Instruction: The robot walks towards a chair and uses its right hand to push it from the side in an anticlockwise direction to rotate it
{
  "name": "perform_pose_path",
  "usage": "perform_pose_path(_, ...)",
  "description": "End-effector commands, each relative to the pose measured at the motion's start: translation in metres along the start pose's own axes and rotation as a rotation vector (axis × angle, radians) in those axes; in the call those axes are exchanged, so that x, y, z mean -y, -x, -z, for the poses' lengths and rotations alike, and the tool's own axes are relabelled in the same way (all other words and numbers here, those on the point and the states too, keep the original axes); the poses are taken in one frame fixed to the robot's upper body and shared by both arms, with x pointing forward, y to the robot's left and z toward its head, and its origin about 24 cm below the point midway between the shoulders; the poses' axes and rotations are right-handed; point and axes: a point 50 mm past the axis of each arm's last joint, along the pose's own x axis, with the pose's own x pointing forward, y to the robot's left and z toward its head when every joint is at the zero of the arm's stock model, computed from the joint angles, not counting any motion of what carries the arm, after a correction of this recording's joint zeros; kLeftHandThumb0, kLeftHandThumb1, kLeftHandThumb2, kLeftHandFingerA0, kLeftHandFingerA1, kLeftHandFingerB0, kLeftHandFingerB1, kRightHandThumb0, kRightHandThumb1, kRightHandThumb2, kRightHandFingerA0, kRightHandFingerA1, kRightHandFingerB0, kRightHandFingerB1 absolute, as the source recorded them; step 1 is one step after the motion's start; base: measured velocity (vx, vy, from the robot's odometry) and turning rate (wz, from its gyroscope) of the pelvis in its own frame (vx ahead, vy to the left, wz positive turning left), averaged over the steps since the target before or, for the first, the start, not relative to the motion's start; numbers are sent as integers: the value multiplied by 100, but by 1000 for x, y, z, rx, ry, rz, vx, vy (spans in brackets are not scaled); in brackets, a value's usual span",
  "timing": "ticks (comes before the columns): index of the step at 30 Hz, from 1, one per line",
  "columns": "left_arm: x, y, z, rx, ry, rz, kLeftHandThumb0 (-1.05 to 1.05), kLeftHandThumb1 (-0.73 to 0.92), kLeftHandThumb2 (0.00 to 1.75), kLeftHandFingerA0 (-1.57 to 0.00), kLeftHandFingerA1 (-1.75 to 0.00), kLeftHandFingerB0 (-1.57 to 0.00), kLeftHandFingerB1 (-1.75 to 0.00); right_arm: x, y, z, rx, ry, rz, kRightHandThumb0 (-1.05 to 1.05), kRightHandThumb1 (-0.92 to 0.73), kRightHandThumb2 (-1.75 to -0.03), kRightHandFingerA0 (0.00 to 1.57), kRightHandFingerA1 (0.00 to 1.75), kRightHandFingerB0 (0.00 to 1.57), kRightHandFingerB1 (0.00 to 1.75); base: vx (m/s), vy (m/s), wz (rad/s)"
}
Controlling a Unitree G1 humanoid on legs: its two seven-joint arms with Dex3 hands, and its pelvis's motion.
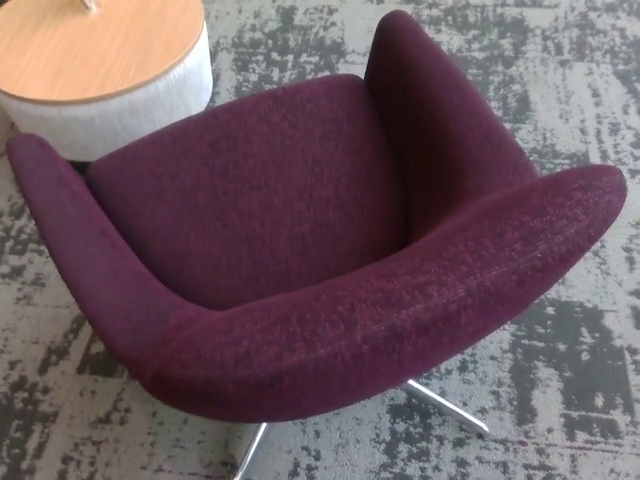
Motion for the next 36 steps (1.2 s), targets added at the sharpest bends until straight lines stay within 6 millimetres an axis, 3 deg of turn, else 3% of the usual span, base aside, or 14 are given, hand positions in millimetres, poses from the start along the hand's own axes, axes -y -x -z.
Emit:
perform_pose_path(1, -8, -1, -3, 21, 7, -9, -104, 26, 135, 0, -107, -23, -117, 0, -1, 1, -10, -2, 6, -66, -46, -84, 16, 57, 12, 50, -23, 98, 61)
perform_pose_path(4, -8, -1, -3, 21, 7, -9, -104, 26, 135, 0, -107, -23, -117, 0, -1, 1, -10, -2, 6, -66, -46, -84, 16, 57, 12, 50, 5, 198, -6)
perform_pose_path(5, -6, -1, -4, 13, 38, -20, -100, 11, 134, -1, -143, -16, -147, 4, 0, 0, -2, -17, 15, -62, -61, -58, 14, 58, 14, 46, 36, 51, 20)
perform_pose_path(9, -6, -1, -4, 13, 41, -22, -100, 11, 134, -1, -143, -16, -147, 5, 0, 0, -2, -20, 15, -62, -61, -58, 14, 58, 14, 46, 0, 7, 3)
perform_pose_path(10, -8, -2, -6, 11, 33, -38, -105, 25, 139, -3, -109, -26, -117, 11, -1, -2, 2, -64, 33, -67, -45, -83, 14, 59, 11, 51, 10, -28, 7)
perform_pose_path(16, -8, -2, -8, 27, 0, -36, -102, 22, 133, -12, -111, -27, -115, 12, -1, -3, 13, -59, 31, -68, -45, -83, 14, 59, 10, 51, 0, 0, 0)
perform_pose_path(17, -7, -2, -8, 29, 3, -35, -104, 20, 134, -8, -110, -22, -113, 11, -1, -3, 9, -70, 29, -60, -58, -58, 13, 61, 16, 45, 0, 0, 0)
perform_pose_path(19, -7, -2, -8, 27, 21, -35, -104, 20, 134, -8, -110, -22, -113, 10, -1, -3, 1, -90, 28, -60, -58, -58, 13, 61, 16, 45, 0, 0, 0)
perform_pose_path(22, -7, -3, -10, 36, 22, -35, -105, 17, 132, -28, -122, -23, -114, 7, -2, -3, 1, -69, 23, -60, -59, -59, 13, 58, 16, 43, 0, 0, 0)
perform_pose_path(27, -8, -3, -13, 42, 20, -32, -103, 22, 134, -15, -114, -28, -116, 5, -2, -3, 0, -84, 29, -61, -59, -58, 14, 58, 17, 43, 0, 0, 0)
perform_pose_path(29, -8, -4, -14, 45, -40, -30, -105, 23, 132, -17, -110, -24, -110, 6, 2, -8, 64, -152, 66, -70, -46, -85, 14, 60, 11, 52, 0, 0, 0)
perform_pose_path(33, -8, -4, -14, 47, -48, -30, -105, 23, 132, -17, -110, -24, -110, 5, 3, -8, 71, -162, 71, -70, -46, -85, 14, 60, 11, 52, 0, 0, 0)
perform_pose_path(35, -6, -5, -16, 35, -49, -29, -105, 23, 132, -9, -107, -25, -112, 27, -4, -37, 224, -299, 276, -39, -44, -101, 0, 52, 0, 52, 0, 0, 0)
perform_pose_path(36, -6, -5, -17, 45, -7, -19, -105, 19, 131, -32, -123, -19, -109, 45, -8, -63, 337, -341, 328, -68, -67, -59, 0, 44, 3, 33, 0, 0, 0)
